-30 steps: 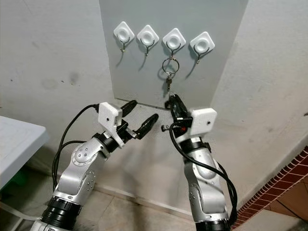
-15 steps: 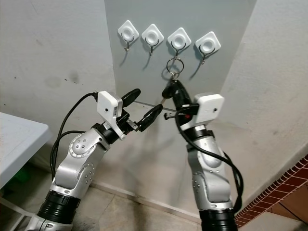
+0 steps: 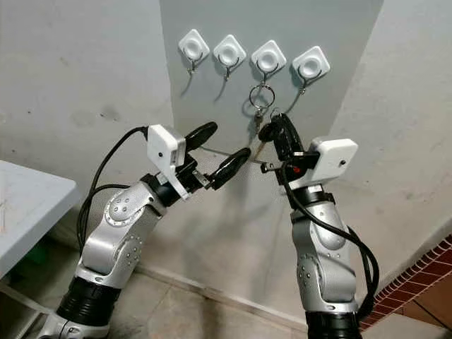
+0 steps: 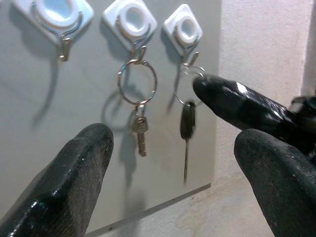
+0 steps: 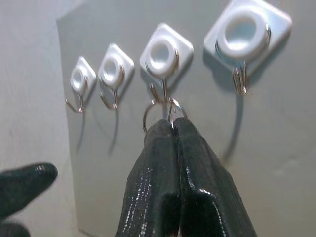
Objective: Hang keys on a hook
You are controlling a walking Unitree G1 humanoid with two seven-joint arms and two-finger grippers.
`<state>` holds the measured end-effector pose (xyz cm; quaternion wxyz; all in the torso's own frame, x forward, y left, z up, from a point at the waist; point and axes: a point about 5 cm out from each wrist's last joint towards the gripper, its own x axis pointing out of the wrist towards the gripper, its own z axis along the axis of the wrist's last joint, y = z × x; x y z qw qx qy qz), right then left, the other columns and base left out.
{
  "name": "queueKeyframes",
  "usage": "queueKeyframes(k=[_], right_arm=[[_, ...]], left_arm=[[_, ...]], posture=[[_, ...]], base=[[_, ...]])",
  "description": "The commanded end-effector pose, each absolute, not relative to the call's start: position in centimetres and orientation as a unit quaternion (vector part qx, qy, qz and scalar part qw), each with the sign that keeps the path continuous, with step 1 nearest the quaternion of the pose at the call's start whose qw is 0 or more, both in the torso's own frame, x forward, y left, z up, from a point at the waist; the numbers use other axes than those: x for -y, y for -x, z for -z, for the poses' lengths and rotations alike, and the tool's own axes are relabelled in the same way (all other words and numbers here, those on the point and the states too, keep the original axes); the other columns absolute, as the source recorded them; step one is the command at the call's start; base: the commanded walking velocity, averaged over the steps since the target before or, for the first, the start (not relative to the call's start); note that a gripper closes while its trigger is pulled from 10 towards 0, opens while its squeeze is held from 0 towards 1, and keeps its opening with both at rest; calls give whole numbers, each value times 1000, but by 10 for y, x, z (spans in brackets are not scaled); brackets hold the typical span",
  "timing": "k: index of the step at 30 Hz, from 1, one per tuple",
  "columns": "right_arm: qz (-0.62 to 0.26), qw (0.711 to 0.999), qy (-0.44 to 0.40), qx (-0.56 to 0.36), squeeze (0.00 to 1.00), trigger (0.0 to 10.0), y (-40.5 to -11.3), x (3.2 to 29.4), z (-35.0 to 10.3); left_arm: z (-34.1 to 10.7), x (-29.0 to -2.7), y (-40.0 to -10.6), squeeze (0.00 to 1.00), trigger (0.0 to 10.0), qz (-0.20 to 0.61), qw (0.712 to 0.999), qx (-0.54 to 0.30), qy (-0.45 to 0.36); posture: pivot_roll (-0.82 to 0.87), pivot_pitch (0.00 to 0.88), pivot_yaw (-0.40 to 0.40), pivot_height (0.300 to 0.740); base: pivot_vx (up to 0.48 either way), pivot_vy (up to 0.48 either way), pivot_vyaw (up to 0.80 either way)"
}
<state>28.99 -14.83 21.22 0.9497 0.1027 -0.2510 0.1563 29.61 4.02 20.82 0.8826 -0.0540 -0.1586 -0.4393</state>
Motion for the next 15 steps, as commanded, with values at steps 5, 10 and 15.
queueKeyframes(k=[5,10,15], right_arm=[[-153,936,-119,292,0,10000,-292,154,-236],[-145,934,-132,299,0,10000,-292,158,-240],[-143,931,-157,295,0,10000,-293,159,-239]], left_arm=[[-221,-35,-295,0,10000,457,871,174,48],[-222,-35,-295,0,10000,457,871,174,50],[-222,-34,-294,0,10000,457,871,173,56]], posture=[[-49,0,8,740],[-49,0,8,740],[-46,0,3,740]], base=[[0,0,0],[0,0,0],[0,0,0]])
